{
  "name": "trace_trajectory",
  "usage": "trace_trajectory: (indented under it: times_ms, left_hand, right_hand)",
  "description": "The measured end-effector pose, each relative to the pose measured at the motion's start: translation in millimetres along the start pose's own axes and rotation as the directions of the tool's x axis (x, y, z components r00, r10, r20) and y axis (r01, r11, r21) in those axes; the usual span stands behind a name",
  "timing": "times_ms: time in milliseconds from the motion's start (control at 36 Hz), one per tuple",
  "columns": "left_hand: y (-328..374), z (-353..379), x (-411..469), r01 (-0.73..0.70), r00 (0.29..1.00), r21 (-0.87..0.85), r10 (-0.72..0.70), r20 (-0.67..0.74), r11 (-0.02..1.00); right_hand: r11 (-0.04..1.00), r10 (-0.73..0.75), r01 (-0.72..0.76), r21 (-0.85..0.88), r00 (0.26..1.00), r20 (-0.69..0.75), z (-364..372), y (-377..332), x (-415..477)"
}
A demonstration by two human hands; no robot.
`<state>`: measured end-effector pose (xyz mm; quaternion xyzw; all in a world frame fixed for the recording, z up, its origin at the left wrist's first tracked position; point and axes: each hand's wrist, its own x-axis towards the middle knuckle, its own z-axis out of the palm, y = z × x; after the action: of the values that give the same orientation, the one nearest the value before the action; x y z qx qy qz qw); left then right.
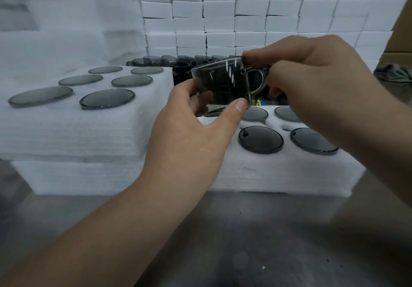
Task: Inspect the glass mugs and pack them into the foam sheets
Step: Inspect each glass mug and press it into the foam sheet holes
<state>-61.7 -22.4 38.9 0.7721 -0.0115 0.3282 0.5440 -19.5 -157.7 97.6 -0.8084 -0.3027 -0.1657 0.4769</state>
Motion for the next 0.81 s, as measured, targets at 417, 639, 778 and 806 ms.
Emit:
trace_trajectory:
  times_ms: [417, 639, 778, 806]
  left_hand:
    - [1.2, -2.3, 0.6, 0.046, 0.999, -0.003, -0.046, -0.006, 0.999]
    - [-0.2, -2.6, 3.8, 0.122, 0.992, 0.054, -0.121, -0.026, 0.991]
    - [5.9, -0.4, 3.1, 0.191, 0.981, 0.040, -0.189, -0.045, 0.981]
    - [7.0, -0.1, 2.8, 0.195, 0.980, 0.042, -0.194, -0.037, 0.980]
  right_hand:
    - [0.991, 0.055, -0.054, 0.121, 0.998, -0.003, -2.1, 10.0, 8.4]
    - [0.995, 0.029, -0.033, 0.091, 0.999, 0.042, 0.3, 10.0, 7.5]
    - [0.996, 0.015, -0.019, 0.086, 0.999, 0.040, 1.1, 8.2, 6.8]
    - [0.996, 0.017, -0.020, 0.083, 0.999, 0.035, 1.2, 8.2, 7.1]
